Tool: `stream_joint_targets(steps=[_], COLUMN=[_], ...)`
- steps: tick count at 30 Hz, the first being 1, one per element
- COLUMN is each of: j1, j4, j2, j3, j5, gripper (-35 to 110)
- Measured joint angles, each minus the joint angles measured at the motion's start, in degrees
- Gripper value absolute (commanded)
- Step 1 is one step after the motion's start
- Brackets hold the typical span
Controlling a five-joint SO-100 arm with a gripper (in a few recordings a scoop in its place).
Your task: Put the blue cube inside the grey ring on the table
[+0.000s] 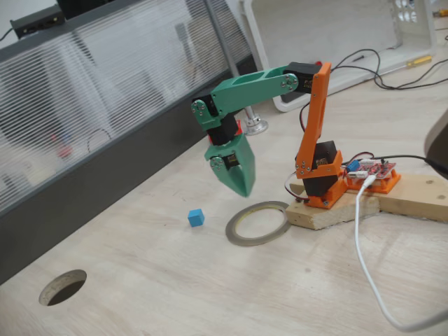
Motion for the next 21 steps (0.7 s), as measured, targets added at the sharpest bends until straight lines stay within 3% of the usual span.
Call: stream_joint_targets(steps=[9,21], j1=[0.00,0.00], j4=[-10.81,-11.95], j2=[-0.09,-6.33], j3=[0.00,-0.09], j5=[0.00,0.00], gripper=[0,0])
